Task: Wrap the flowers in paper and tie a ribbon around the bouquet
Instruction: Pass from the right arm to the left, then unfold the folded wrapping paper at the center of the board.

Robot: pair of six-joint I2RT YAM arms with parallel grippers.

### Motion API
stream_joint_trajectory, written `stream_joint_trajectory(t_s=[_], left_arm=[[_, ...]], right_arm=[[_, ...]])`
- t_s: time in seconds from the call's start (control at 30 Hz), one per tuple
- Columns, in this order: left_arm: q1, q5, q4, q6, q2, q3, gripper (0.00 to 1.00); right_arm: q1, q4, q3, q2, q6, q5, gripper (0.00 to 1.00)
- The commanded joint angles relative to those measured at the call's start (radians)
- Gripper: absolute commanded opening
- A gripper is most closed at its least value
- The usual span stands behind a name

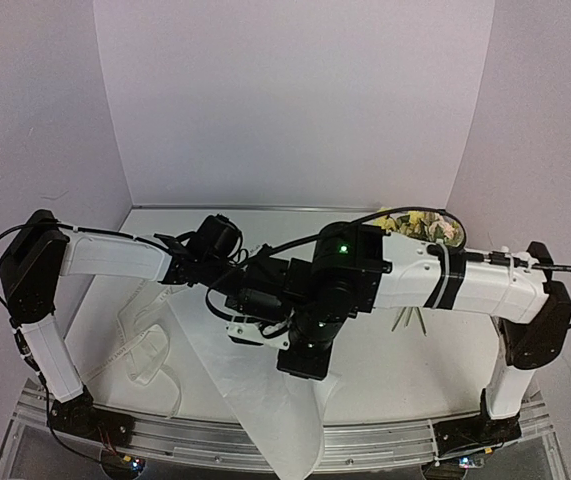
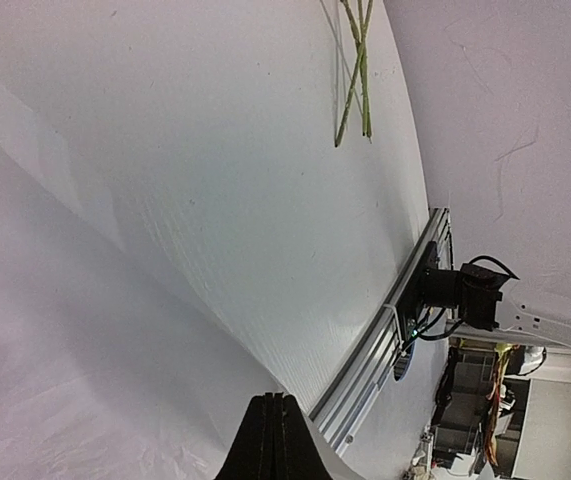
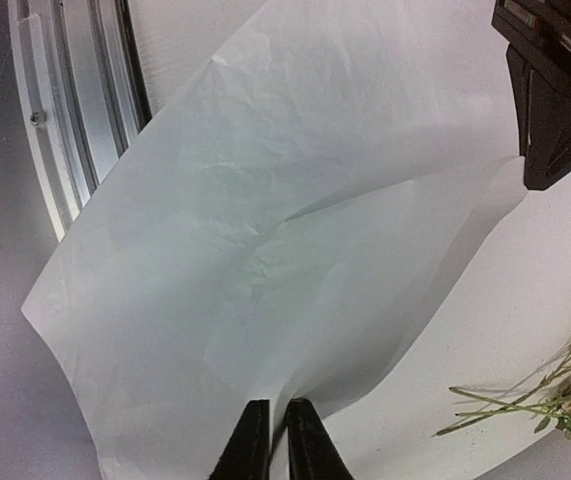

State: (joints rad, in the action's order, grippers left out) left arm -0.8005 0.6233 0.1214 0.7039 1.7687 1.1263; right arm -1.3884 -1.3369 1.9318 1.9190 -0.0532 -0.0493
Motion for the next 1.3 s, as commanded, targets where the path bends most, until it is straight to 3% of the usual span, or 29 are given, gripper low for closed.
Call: stream_joint_trajectory(t_s=[0.0,0.13,0.33,0.4,0.63,0.9,1.07,1.27], left_arm=[[-0.003,-0.038,-0.129,-0.052,-0.031,0.004,0.0],[-0.003,-0.056,-0.202,-0.129,-0.049,0.001,0.0],[-0.003,-0.049,-0.22,-0.25,-0.05,0.052,0.0],[-0.003,-0.036,-0.229,-0.282,-0.052,0.061,0.0],[-0.005,0.019,-0.308,-0.329,-0.078,0.043,0.0],[-0.005,0.099,-0.378,-0.368,-0.237,-0.004,0.0],[0.013,-0.081,-0.285,-0.399,-0.408,-0.142,0.0],[0.177,-0.21,-0.199,-0.267,-0.537,-0.357,0.0]], right_arm=[[0.0,-0.109,-0.044,-0.092,0.042,-0.043,0.31],[0.022,-0.075,-0.096,-0.16,0.106,-0.008,0.55],[0.09,-0.058,-0.143,-0.282,0.191,-0.002,0.78],[0.132,-0.049,-0.167,-0.322,0.237,-0.022,0.81],[0.36,0.137,-0.362,-0.427,0.433,0.129,0.84],[0.5,0.291,-0.597,-0.453,0.612,0.062,0.83],[0.515,0.358,-0.681,-0.415,0.646,0.03,0.83],[0.516,0.43,-0.706,-0.344,0.671,0.009,0.76]])
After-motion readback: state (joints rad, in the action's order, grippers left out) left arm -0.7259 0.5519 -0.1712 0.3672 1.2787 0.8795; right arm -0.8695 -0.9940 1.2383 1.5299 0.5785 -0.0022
